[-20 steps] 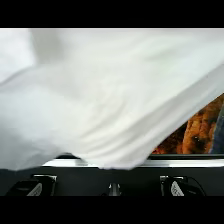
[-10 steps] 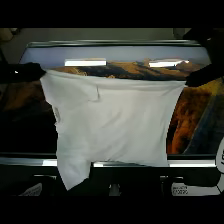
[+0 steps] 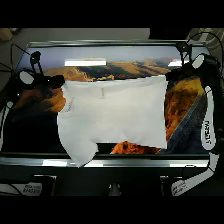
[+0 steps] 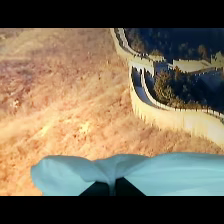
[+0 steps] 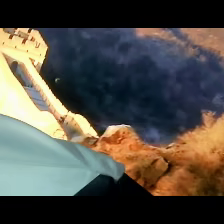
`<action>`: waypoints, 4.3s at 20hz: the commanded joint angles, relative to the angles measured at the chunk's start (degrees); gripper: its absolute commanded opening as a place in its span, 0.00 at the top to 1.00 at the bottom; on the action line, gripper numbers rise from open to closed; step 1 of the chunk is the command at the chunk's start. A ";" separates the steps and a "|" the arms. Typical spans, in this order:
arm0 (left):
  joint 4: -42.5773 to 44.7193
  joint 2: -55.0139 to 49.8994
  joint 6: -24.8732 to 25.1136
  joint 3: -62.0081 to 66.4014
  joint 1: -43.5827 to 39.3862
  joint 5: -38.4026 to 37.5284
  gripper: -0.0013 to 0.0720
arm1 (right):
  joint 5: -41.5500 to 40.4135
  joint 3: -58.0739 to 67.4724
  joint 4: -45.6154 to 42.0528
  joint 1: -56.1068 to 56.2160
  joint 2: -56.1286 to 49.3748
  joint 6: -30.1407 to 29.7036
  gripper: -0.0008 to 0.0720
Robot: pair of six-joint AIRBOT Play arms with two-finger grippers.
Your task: Fold the shirts.
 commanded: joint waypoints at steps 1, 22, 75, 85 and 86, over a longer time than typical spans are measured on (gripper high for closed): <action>-2.34 -4.94 0.28 1.92 -0.02 1.90 0.94 | 1.22 -0.02 -0.52 -0.28 -2.27 0.96 0.96; 2.51 1.51 4.76 -4.52 7.78 -38.64 0.42 | 36.48 -16.63 3.56 -5.73 7.30 -6.99 0.34; -7.50 7.65 9.51 -9.84 6.75 -17.38 0.94 | -1.64 -35.28 19.45 -4.13 16.39 -10.80 0.97; -10.45 -13.68 1.64 4.07 6.05 -21.20 0.91 | 4.98 -27.45 19.12 -4.07 1.77 -6.49 0.96; -10.49 -14.14 -0.72 4.07 6.23 -21.27 0.72 | 4.98 -27.45 19.23 -4.07 1.86 -6.49 0.96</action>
